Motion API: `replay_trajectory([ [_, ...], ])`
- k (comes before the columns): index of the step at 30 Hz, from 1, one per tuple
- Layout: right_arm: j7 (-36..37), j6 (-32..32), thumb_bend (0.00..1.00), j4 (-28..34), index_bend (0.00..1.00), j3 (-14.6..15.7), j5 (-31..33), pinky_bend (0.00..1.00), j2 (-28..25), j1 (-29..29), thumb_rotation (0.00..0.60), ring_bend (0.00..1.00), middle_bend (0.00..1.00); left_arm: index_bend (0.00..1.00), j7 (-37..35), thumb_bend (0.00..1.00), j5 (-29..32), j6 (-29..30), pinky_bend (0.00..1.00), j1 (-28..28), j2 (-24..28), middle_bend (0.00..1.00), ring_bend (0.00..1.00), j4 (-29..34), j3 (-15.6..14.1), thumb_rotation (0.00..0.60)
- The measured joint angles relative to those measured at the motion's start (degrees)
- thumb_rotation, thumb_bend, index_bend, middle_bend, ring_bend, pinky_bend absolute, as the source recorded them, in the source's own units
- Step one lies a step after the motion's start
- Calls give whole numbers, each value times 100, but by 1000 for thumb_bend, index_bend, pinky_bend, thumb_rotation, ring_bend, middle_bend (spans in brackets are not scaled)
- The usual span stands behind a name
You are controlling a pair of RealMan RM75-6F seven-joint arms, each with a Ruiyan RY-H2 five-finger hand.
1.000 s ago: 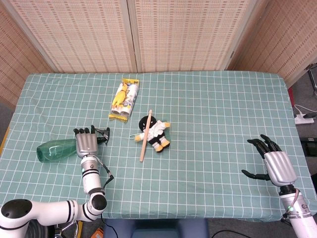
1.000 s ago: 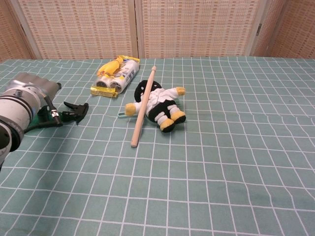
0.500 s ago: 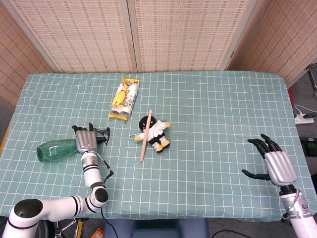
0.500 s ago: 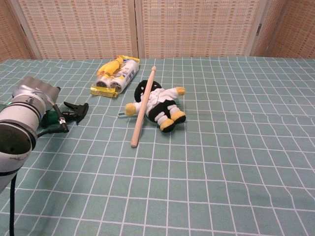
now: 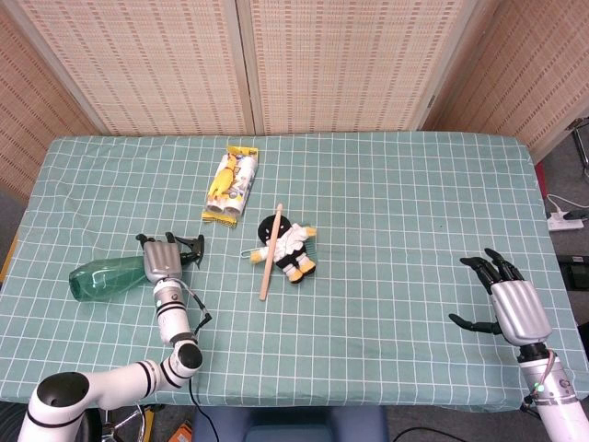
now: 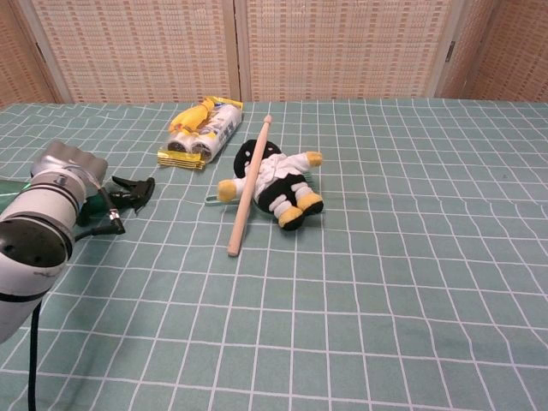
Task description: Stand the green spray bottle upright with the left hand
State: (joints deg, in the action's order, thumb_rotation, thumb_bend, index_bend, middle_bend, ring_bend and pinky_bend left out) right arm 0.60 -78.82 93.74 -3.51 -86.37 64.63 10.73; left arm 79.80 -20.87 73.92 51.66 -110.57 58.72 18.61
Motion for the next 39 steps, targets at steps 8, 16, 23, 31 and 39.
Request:
replay_trajectory([
  [8, 57, -11, 0, -16, 191, 9, -29, 189, -7, -3, 600, 64, 212, 441, -162, 327, -384, 141, 302, -70, 66, 672, 466, 82, -43, 600],
  [16, 107, -12, 0, -24, 191, 15, -50, 190, -17, 0, 600, 64, 212, 575, -501, 354, -1075, 410, 351, -76, 423, 804, 532, 665, -44, 600],
  [23, 173, -37, 0, -42, 191, 15, -67, 189, -16, -7, 600, 64, 212, 621, -1512, 392, -2089, 639, 395, -177, 1304, 852, 563, 1704, 94, 600],
  [31, 108, -85, 0, -53, 191, -2, -57, 190, 31, -21, 600, 64, 213, 562, -3898, 387, -3058, 970, 365, -670, 2258, 804, 570, 2505, 502, 600],
  [39, -186, -146, 0, -37, 192, -42, 0, 189, 127, -34, 600, 65, 212, 592, -6688, 392, -3641, 1136, 362, -1105, 2563, 832, 585, 2583, 1002, 600],
])
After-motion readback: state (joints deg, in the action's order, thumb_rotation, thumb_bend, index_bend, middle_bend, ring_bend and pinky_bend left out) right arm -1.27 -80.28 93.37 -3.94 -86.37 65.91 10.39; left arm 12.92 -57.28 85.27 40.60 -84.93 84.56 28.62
